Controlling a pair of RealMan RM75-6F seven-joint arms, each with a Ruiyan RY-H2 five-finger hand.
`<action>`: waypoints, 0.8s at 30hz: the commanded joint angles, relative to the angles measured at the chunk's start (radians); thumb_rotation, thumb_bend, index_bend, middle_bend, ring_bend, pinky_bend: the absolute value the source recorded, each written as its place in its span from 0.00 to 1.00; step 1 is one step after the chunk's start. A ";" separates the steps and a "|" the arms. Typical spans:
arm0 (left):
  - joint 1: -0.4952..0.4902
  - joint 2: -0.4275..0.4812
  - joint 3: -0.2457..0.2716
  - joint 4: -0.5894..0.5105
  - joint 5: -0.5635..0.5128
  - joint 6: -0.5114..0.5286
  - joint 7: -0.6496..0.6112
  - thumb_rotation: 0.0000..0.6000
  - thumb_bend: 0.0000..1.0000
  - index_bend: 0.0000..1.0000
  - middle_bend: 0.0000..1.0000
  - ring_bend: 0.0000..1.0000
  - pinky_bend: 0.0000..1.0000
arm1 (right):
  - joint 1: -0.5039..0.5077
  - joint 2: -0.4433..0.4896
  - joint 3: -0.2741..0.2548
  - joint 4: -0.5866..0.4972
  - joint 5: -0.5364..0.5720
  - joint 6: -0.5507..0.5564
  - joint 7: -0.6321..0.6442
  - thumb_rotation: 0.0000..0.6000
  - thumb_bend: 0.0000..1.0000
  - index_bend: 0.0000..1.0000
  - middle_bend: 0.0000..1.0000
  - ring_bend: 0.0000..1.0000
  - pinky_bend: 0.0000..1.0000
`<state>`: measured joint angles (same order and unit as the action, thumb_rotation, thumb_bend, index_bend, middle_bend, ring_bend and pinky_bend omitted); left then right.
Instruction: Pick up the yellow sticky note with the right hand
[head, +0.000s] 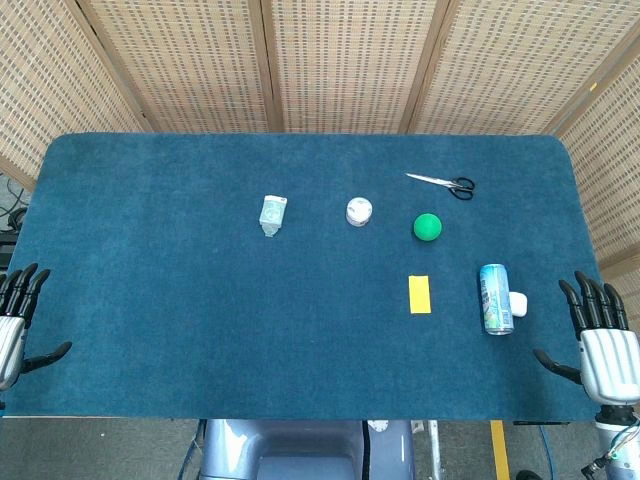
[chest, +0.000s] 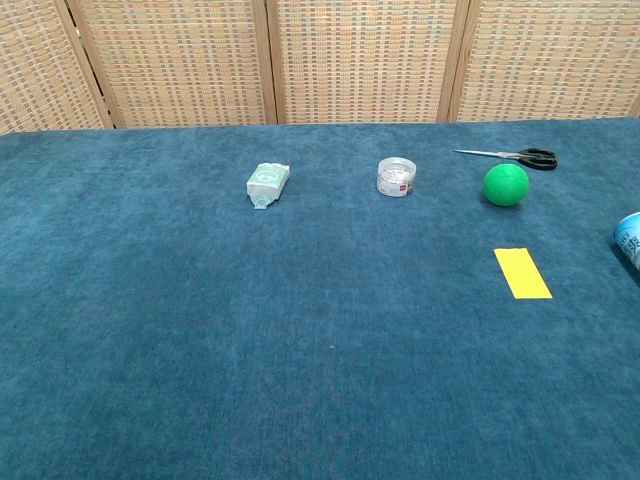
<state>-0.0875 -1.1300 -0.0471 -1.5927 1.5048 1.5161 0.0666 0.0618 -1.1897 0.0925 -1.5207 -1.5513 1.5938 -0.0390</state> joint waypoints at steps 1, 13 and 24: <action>-0.001 -0.001 0.000 -0.001 -0.002 -0.003 0.002 1.00 0.00 0.00 0.00 0.00 0.00 | 0.001 0.001 -0.002 0.000 0.000 -0.003 -0.002 1.00 0.00 0.00 0.00 0.00 0.00; -0.013 -0.005 -0.009 0.010 -0.010 -0.021 -0.018 1.00 0.00 0.00 0.00 0.00 0.00 | 0.096 0.000 -0.010 0.009 -0.043 -0.142 0.021 1.00 0.12 0.04 0.00 0.00 0.00; -0.021 -0.008 -0.022 0.011 -0.049 -0.044 -0.011 1.00 0.00 0.00 0.00 0.00 0.00 | 0.389 0.011 0.072 0.028 0.054 -0.560 0.062 1.00 0.45 0.18 0.00 0.00 0.00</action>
<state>-0.1074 -1.1372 -0.0684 -1.5826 1.4585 1.4743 0.0550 0.3735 -1.1800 0.1348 -1.4954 -1.5464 1.1265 0.0397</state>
